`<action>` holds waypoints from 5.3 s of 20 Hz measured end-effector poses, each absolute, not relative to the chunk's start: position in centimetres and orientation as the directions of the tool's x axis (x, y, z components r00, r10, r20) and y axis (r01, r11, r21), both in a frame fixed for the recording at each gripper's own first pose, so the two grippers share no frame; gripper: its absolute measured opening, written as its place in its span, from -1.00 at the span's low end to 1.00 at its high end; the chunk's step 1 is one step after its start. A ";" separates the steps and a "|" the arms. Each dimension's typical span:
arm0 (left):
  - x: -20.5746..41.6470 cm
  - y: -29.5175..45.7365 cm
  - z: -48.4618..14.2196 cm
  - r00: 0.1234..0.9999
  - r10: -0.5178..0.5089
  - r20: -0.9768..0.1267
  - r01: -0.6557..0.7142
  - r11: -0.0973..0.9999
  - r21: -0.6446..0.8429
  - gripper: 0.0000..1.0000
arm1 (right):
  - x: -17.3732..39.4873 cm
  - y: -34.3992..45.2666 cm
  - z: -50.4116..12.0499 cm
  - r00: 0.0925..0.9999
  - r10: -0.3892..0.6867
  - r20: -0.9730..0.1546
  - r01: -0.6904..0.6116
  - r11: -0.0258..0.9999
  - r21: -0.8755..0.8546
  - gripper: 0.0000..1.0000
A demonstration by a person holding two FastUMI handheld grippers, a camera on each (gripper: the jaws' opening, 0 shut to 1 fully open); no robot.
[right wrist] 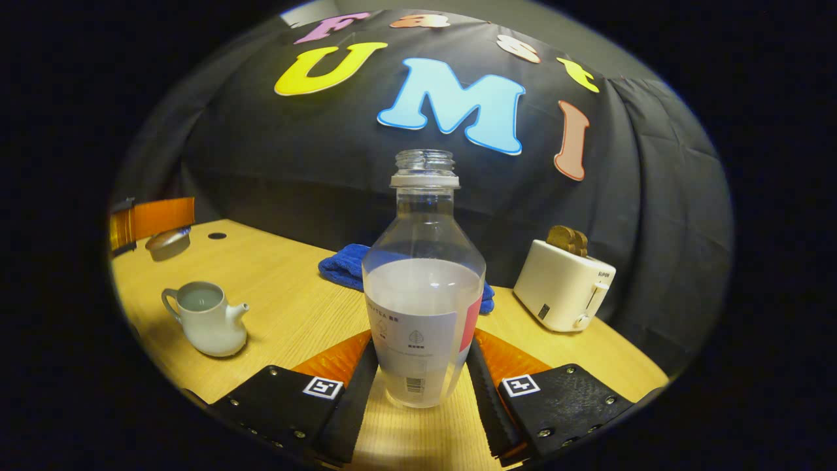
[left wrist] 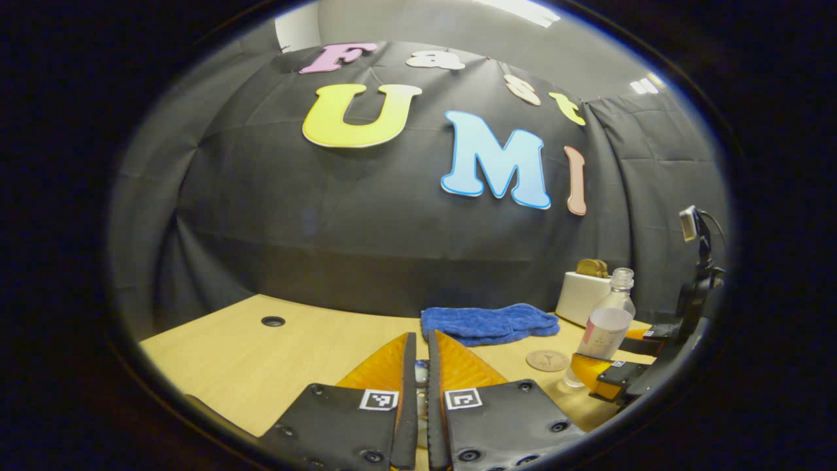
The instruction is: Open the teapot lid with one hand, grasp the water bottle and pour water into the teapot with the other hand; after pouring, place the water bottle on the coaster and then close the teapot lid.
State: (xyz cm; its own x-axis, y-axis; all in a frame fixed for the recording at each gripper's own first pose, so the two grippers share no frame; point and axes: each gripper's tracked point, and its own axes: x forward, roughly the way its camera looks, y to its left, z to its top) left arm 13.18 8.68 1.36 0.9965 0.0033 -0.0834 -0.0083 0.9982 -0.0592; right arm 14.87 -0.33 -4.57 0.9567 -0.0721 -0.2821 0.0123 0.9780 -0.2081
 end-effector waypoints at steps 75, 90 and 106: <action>14.4 18.8 -3.0 0.982 0.076 -0.174 -0.126 0.948 -0.294 -0.70 | 20.4 9.0 4.8 0.984 0.174 0.039 0.126 -0.529 -0.839 0.46; 14.1 19.1 -2.6 0.983 0.082 -0.167 -0.130 0.944 -0.303 -0.70 | 20.3 9.8 5.9 0.970 0.229 0.085 0.207 -0.585 -0.784 0.46; 14.3 19.5 -3.5 0.977 0.098 -0.188 -0.149 0.947 -0.284 -0.71 | 20.5 8.0 2.0 0.979 0.187 -0.077 -0.018 -0.302 -0.953 0.47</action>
State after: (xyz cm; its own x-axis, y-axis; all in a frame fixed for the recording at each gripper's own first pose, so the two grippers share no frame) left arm 14.35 19.46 -3.50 0.9773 0.0979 -0.1878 -0.1493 0.9473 -0.2836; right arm 20.51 7.98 1.97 0.9792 0.1874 -0.0775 -0.0177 -0.3016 -0.9533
